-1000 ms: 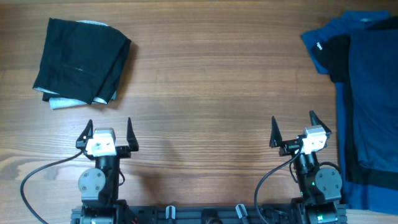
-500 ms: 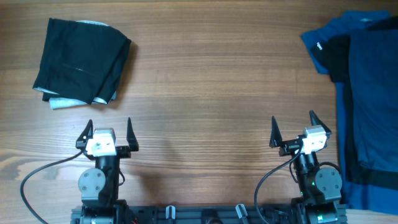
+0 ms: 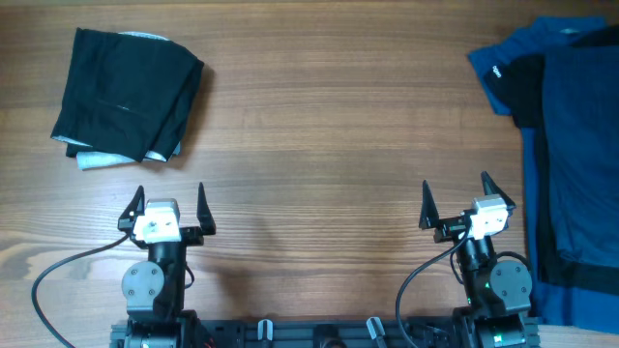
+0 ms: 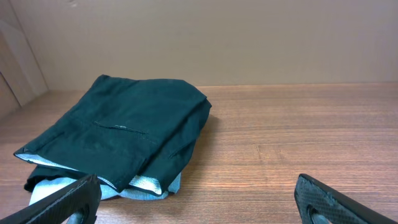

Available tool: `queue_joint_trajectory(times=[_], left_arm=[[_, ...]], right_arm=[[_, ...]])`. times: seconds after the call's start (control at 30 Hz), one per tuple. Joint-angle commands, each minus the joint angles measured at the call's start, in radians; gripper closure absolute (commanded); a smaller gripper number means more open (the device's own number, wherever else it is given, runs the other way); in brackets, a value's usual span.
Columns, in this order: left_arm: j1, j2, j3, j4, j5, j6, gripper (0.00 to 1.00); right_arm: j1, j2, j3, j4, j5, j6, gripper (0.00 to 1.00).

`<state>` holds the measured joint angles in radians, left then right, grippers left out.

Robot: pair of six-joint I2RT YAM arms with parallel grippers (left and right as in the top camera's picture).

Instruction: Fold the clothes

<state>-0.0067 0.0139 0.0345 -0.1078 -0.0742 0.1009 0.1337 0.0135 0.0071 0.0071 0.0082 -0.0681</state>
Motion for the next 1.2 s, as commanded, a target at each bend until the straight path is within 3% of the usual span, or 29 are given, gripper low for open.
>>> queue_joint_trajectory(times=[0.0,0.2,0.27,0.3,0.53,0.67,0.87,1.03,1.17], left_arm=[[-0.005,0.0,-0.01,0.004,-0.002,0.019,0.0],[-0.005,0.0,-0.01,0.004,-0.002,0.019,0.0],[-0.005,0.0,-0.01,0.004,-0.002,0.019,0.0],[-0.005,0.0,-0.01,0.004,-0.002,0.019,0.0],[-0.005,0.0,-0.01,0.004,-0.002,0.019,0.0],[-0.005,0.0,-0.01,0.004,-0.002,0.019,0.0],[-0.005,0.0,-0.01,0.004,-0.002,0.019,0.0],[-0.005,0.0,-0.01,0.004,-0.002,0.019,0.0],[-0.005,0.0,-0.01,0.004,-0.002,0.019,0.0]], right_arm=[[-0.004,-0.003,-0.002,0.003,0.014,0.016,0.0],[-0.004,-0.003,-0.002,0.034,0.025,0.022,0.0],[-0.004,-0.003,0.0,0.108,0.014,0.22,0.0],[-0.004,-0.003,0.01,0.101,0.022,0.243,0.0],[-0.004,0.121,0.271,-0.151,0.099,0.225,0.0],[-0.004,0.403,0.538,-0.215,0.139,0.291,0.01],[-0.01,0.898,1.015,-0.449,0.187,0.187,0.0],[-0.144,1.337,1.476,-0.746,0.167,0.09,0.0],[-0.232,1.512,1.582,-0.783,0.064,0.013,0.0]])
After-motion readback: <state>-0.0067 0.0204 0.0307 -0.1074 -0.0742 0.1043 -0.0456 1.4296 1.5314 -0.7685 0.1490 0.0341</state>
